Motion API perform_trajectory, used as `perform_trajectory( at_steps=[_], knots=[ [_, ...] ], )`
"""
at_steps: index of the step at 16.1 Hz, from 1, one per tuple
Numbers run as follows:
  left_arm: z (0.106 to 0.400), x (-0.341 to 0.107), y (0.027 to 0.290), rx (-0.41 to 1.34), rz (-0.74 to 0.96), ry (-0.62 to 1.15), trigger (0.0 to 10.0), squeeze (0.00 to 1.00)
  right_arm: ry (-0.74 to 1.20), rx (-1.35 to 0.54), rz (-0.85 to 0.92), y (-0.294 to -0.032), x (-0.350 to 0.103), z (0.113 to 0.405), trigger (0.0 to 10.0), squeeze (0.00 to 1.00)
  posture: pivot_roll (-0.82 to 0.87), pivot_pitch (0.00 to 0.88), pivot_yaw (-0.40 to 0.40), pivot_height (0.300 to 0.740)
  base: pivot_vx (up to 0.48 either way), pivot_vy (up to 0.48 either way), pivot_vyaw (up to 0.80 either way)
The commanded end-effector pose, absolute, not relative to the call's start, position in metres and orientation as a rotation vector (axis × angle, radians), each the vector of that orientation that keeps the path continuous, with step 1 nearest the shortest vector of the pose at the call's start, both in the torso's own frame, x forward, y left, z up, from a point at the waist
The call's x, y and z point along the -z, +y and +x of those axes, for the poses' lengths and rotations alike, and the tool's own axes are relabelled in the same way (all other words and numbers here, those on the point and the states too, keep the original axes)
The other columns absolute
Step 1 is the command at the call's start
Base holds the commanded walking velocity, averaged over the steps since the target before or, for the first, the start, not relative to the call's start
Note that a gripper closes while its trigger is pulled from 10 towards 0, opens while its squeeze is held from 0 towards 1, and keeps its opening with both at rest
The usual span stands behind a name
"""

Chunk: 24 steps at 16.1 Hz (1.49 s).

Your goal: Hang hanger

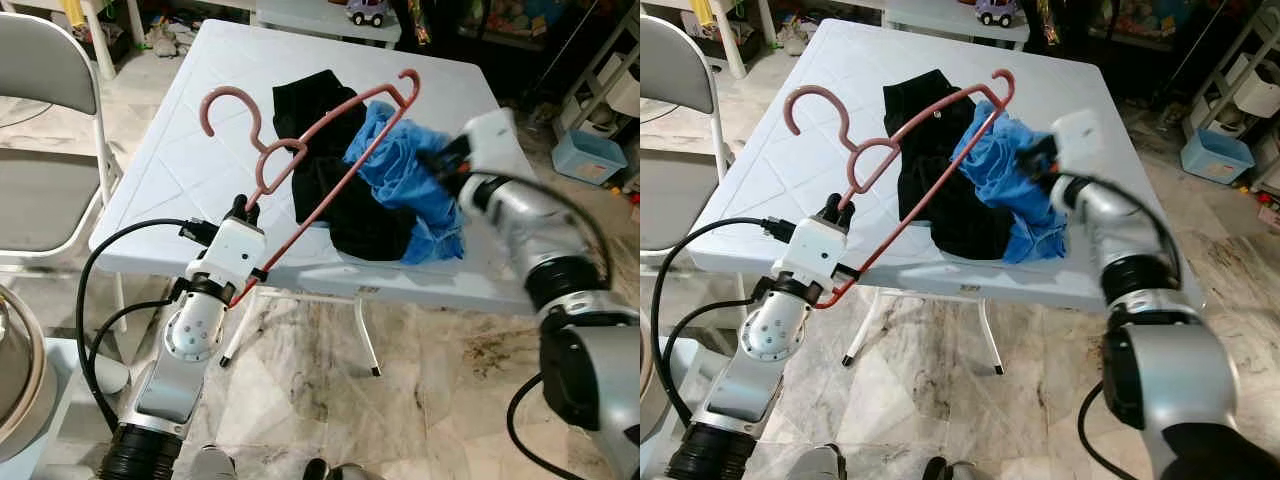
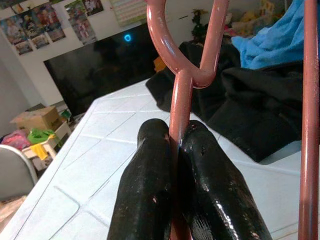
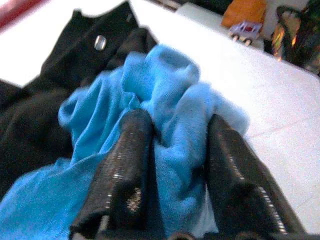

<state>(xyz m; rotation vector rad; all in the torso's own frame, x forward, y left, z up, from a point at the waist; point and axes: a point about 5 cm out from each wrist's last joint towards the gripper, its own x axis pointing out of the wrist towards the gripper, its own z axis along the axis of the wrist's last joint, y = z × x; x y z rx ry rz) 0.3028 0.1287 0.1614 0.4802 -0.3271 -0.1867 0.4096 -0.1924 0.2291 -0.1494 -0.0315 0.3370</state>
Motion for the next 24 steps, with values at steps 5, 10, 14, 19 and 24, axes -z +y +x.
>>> perform_trajectory(
  at_steps=[5, 10, 14, 19, 24],
  knots=[
    [0.304, -0.164, 0.125, 0.196, 0.467, -0.346, 10.0, 0.0, -0.117, -0.325, -0.101, -0.223, -0.243, 0.388, 10.0, 1.0, 0.3, 0.105, -0.166, 0.74, 0.0, 0.0, 0.0],
    [0.305, -0.165, 0.123, 0.209, 0.47, -0.35, 10.0, 0.0, -0.004, -0.369, -0.119, -0.222, -0.206, 0.348, 10.0, 1.0, 0.29, 0.104, -0.156, 0.74, 0.0, 0.0, 0.0],
    [0.305, -0.163, 0.127, 0.19, 0.475, -0.343, 10.0, 0.0, -0.016, -0.357, 0.031, -0.205, -0.182, 0.32, 10.0, 1.0, 0.29, 0.104, -0.157, 0.74, 0.0, 0.0, 0.0],
    [0.306, -0.152, 0.132, 0.192, 0.49, -0.293, 10.0, 0.0, 0.011, -0.318, 0.08, -0.174, -0.156, 0.307, 10.0, 1.0, 0.29, 0.111, -0.145, 0.74, 0.0, 0.0, 0.0],
    [0.306, -0.123, 0.186, -0.068, 0.611, -0.134, 10.0, 0.0, 0.057, -0.246, 0.019, -0.141, -0.13, 0.321, 10.0, 1.0, 0.32, 0.12, -0.155, 0.74, 0.0, 0.0, 0.0]
  ],
)
